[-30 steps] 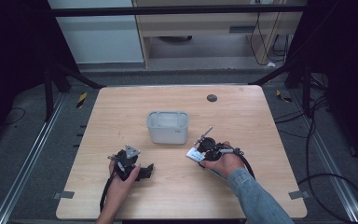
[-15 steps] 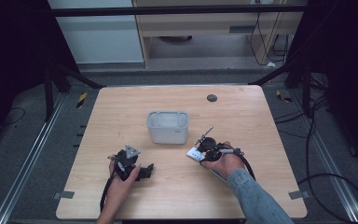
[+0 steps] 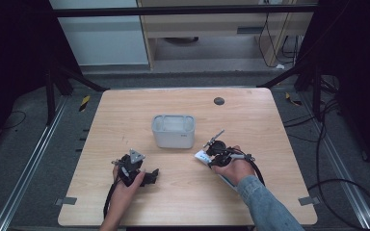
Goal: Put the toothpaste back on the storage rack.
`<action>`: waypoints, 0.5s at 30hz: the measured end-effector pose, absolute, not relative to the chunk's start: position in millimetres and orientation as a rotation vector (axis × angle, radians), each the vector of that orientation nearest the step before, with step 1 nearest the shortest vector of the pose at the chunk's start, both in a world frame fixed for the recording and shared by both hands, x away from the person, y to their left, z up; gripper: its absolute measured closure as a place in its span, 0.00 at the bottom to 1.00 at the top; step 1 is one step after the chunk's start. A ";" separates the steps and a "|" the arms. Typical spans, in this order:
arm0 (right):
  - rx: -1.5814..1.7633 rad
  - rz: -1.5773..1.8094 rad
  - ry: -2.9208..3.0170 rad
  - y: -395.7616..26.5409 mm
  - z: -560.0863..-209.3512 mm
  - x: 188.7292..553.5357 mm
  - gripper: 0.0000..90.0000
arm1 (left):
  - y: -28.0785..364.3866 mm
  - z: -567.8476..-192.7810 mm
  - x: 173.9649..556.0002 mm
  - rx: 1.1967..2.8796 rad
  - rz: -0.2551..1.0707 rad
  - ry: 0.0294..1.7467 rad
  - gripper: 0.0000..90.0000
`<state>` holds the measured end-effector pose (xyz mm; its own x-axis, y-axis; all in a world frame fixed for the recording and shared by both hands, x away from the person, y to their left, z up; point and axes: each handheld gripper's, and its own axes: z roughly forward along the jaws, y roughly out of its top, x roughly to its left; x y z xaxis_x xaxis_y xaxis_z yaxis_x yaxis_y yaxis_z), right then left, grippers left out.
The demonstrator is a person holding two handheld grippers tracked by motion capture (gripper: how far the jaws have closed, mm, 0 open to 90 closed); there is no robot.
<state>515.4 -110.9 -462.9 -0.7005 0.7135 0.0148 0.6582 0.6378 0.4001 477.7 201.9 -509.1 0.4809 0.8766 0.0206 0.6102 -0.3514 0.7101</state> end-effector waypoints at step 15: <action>1.173 0.703 2.626 -132.6 -432.0 512.9 0.88 | 201.9 -509.1 477.7 2.087 0.535 1.223 0.00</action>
